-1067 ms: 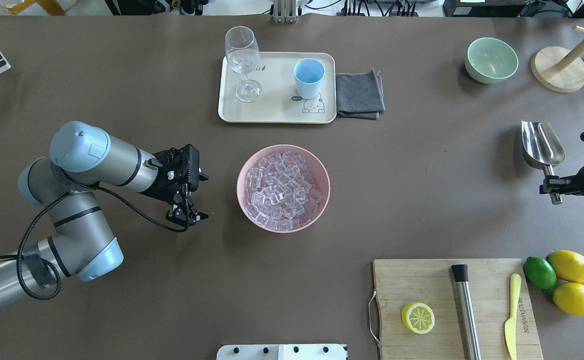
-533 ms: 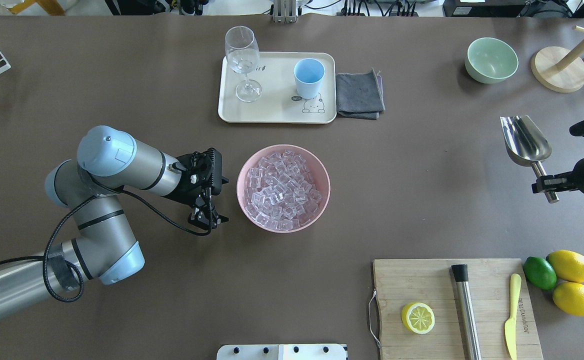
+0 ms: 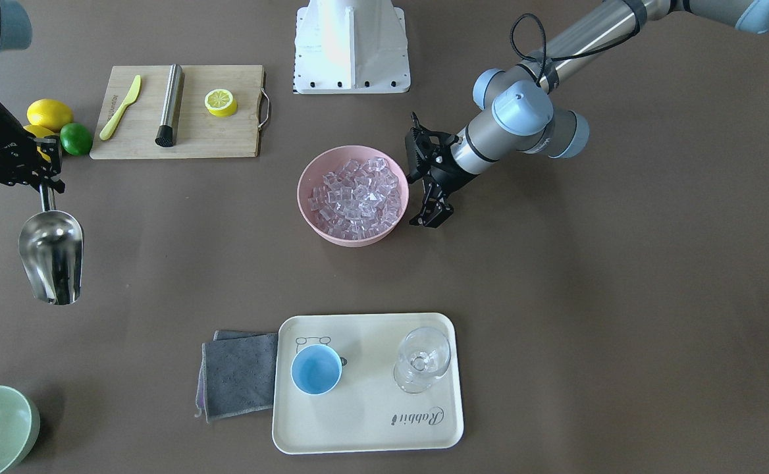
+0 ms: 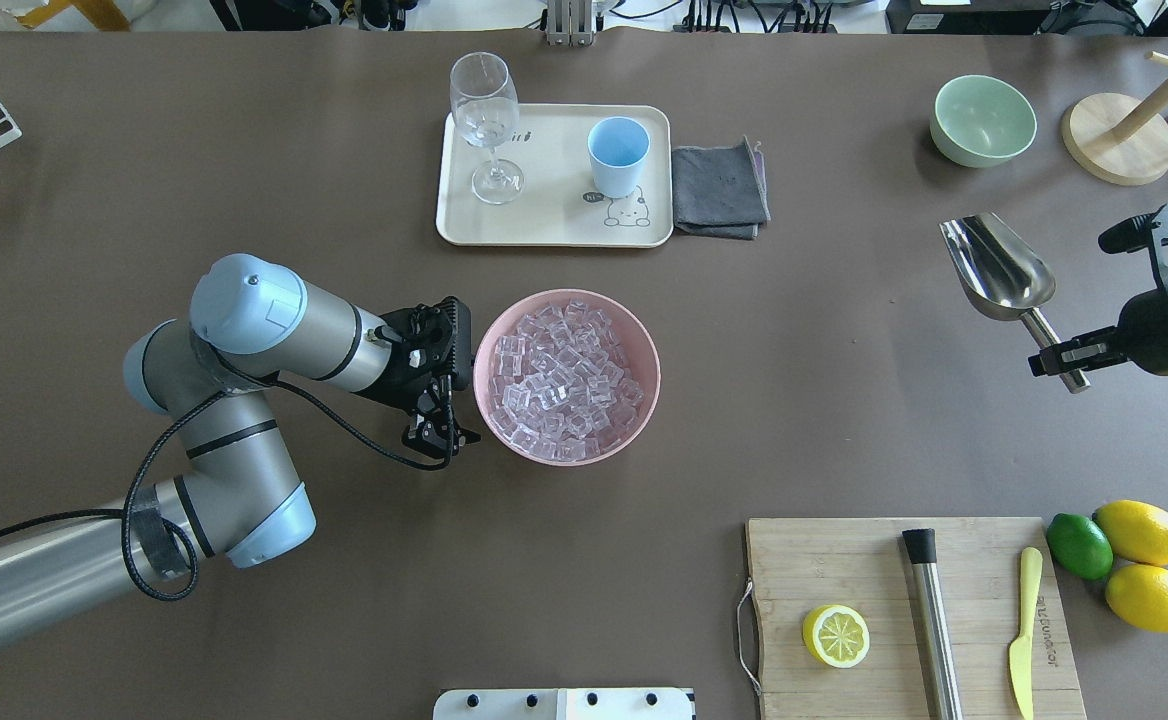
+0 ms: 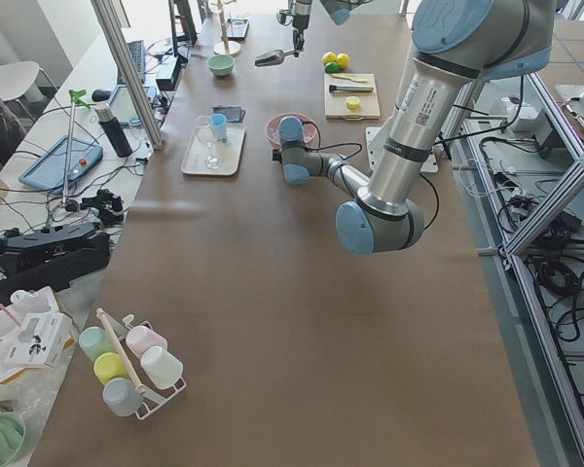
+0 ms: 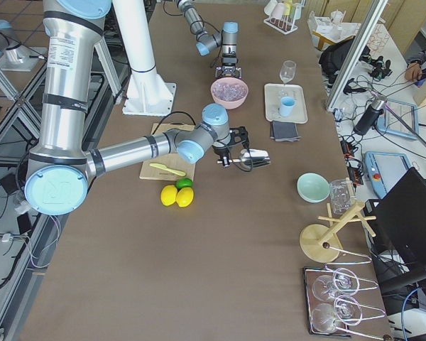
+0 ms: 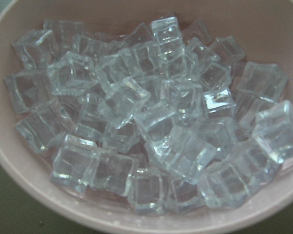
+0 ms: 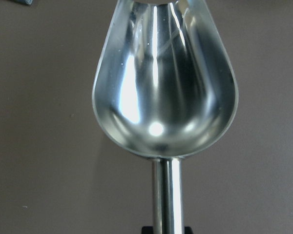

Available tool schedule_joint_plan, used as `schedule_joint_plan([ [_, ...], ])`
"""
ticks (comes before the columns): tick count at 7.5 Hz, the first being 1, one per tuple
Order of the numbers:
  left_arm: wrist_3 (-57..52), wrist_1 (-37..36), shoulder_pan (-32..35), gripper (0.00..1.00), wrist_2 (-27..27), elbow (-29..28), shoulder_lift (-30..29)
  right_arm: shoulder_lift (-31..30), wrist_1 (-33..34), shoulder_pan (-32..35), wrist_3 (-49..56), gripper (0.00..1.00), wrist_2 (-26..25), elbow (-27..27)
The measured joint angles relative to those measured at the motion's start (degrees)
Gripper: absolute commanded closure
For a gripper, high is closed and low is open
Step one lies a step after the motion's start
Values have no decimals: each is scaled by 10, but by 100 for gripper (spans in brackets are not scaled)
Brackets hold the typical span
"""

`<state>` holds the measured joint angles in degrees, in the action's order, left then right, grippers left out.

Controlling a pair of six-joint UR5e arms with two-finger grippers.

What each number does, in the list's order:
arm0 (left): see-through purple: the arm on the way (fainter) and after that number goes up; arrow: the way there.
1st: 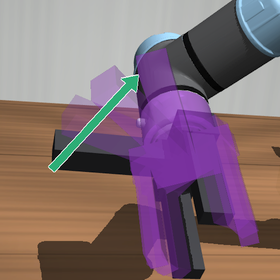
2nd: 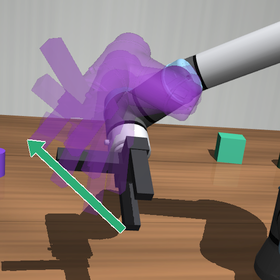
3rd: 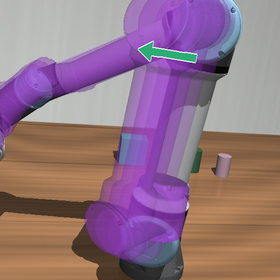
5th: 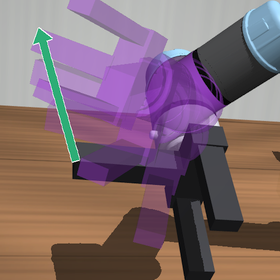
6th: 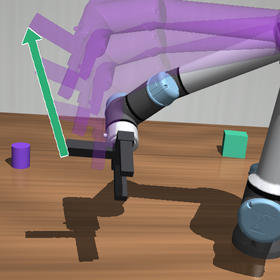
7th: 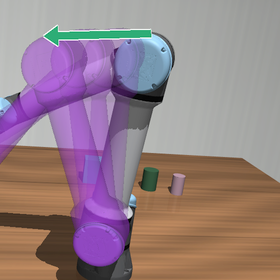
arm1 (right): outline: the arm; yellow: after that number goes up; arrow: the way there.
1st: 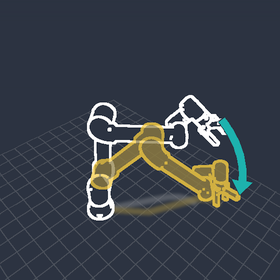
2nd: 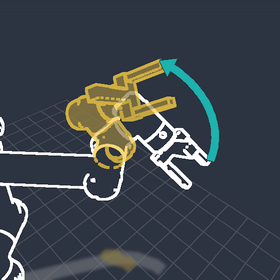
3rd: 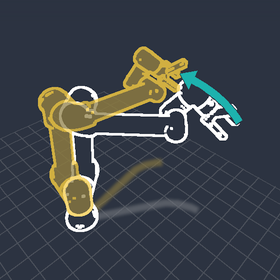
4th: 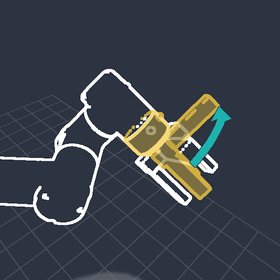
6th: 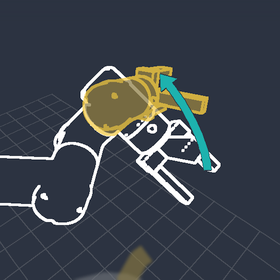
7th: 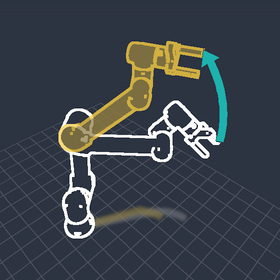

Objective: Put ice in cup with scoop

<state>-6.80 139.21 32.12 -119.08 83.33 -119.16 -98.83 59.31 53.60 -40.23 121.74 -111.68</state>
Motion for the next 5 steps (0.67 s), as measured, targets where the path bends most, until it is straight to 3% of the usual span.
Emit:
schedule_joint_plan([
  [2,0,-1,0,1,1,-3,-4,-3,3,0,52,100,16,-13],
  [5,0,0,0,1,1,-4,-6,-4,4,1,229,100,33,-23],
])
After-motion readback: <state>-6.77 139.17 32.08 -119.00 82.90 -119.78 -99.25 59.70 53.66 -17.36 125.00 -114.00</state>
